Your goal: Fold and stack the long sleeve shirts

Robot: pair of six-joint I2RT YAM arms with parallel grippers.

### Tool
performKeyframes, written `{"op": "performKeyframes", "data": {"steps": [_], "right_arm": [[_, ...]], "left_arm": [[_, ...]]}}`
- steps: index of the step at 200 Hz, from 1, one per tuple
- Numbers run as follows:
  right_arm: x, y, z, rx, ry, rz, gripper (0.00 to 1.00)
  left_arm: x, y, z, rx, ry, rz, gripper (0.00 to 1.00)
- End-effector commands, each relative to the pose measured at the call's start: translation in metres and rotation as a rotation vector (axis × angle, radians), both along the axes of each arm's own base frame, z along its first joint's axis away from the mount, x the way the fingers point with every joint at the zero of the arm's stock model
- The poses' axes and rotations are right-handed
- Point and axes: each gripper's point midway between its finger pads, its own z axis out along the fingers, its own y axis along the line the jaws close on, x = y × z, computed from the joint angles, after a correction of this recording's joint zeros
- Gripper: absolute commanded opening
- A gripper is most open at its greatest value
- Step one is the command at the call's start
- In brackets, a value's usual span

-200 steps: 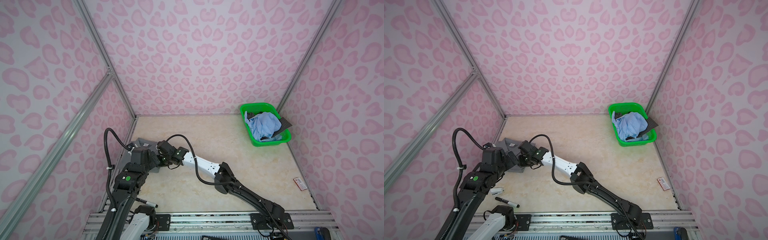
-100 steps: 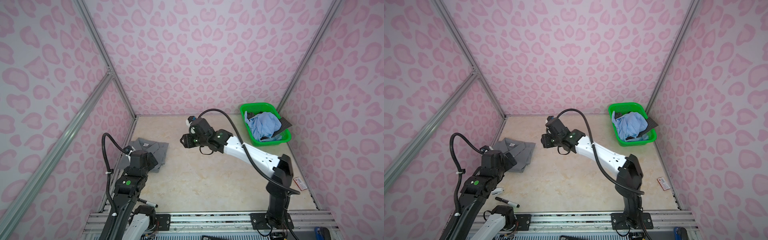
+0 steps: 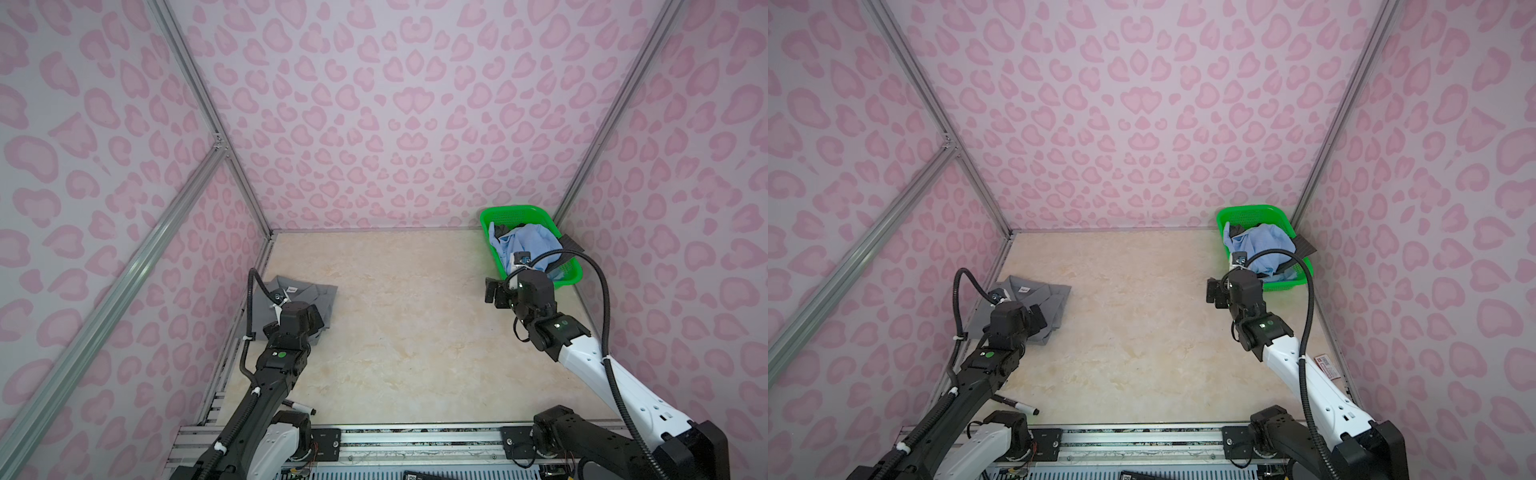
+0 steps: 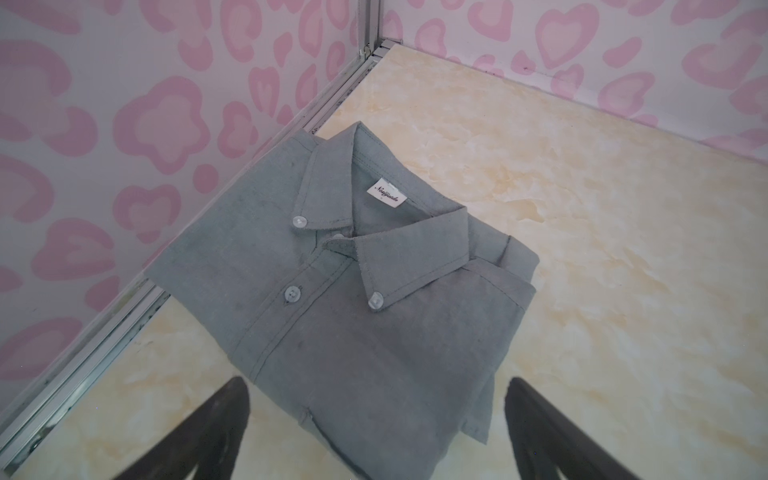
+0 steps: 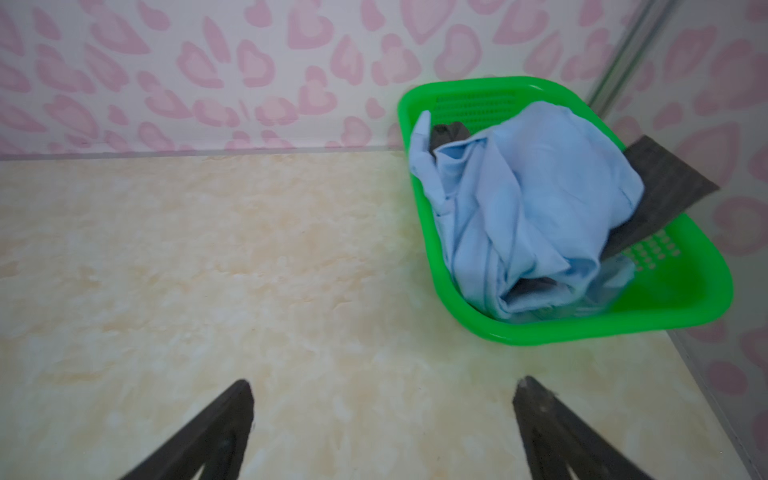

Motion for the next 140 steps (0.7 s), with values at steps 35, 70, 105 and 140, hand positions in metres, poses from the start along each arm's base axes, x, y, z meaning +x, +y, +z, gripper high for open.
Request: {"op": "performKeyframes", "data": {"steps": [35, 70, 105, 140], "right_arm": [[0.003, -0.092, -0.038, -0.037, -0.255, -0.319, 0.98], [0.009, -0.102, -0.058, -0.056, -0.283, -0.320, 0.98], [0.014, -0.108, -0.066, -0.087, -0.300, -0.326, 0.99], [0.020, -0.102, -0.083, -0.051, -0.342, -0.252, 1.00]], "left_arm": [[0.046, 0.006, 0.000, 0.141, -0.213, -0.019, 0.97], [0.067, -0.002, 0.008, 0.193, -0.275, -0.076, 0.98], [0.071, -0.003, 0.001, 0.182, -0.340, -0.127, 0.98], [0.085, -0.011, -0.014, 0.139, -0.300, -0.231, 0.98]]}}
